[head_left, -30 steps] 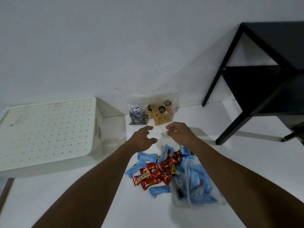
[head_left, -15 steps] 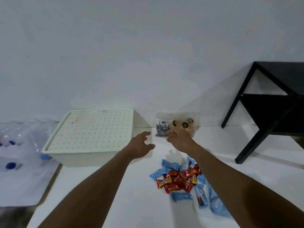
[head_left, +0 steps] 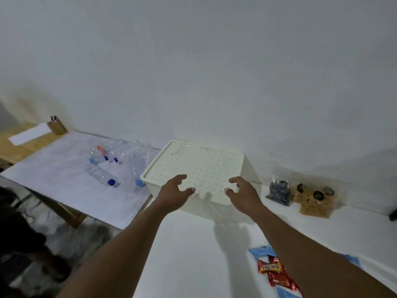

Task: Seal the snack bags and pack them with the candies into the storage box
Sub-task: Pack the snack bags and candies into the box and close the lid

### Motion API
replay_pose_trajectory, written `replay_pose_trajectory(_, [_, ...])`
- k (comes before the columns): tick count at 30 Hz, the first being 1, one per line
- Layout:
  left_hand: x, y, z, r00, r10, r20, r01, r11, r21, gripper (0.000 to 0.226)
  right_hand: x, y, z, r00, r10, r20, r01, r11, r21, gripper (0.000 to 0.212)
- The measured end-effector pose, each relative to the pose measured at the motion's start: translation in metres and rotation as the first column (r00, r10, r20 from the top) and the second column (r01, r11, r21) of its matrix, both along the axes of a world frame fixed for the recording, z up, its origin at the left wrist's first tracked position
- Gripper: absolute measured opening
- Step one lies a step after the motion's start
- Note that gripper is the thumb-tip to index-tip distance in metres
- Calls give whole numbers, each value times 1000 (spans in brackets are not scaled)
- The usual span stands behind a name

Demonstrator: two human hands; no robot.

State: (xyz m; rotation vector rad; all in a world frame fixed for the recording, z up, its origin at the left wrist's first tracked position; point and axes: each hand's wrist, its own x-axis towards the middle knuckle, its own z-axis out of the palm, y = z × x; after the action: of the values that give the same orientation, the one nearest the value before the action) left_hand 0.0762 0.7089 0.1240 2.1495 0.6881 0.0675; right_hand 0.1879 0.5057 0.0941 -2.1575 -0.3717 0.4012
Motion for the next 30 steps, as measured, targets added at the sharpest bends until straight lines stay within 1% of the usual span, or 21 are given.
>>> replay_pose_trajectory(3, [-4,35,-7,999,36,-8,-35,999,42,64,3,27,-14,999,-44,21,44,999,-23,40])
replay_pose_trajectory(7, [6,87,-25,1000,10,-24,-7,992,126,64,10,56,-33,988,-155,29,156,985,-79,45])
replay_pose_trajectory(11, [31,131,-49,992,-8,-124,41,962,271,67,19,73,-52,963,-265,42,269,952,-146,48])
replay_pose_trajectory(14, [48,151,-64,979,-1,-203,70,941,332,77,29,80,-66,950,-311,14,309,933,-185,49])
replay_pose_trajectory(17, [62,164,-77,958,0,-286,97,940,326,87,38,85,-78,937,-350,12,346,919,-187,53])
replay_pose_trajectory(20, [72,174,-84,945,-4,-326,119,935,334,95,41,92,-86,900,-422,108,436,875,-212,57])
replay_pose_trajectory(24, [79,182,-82,953,31,-302,69,946,316,104,43,96,-92,842,-487,231,532,818,-219,55])
replay_pose_trajectory(30, [76,188,-78,974,54,-219,9,961,275,108,48,95,-81,793,-532,298,592,788,-170,45])
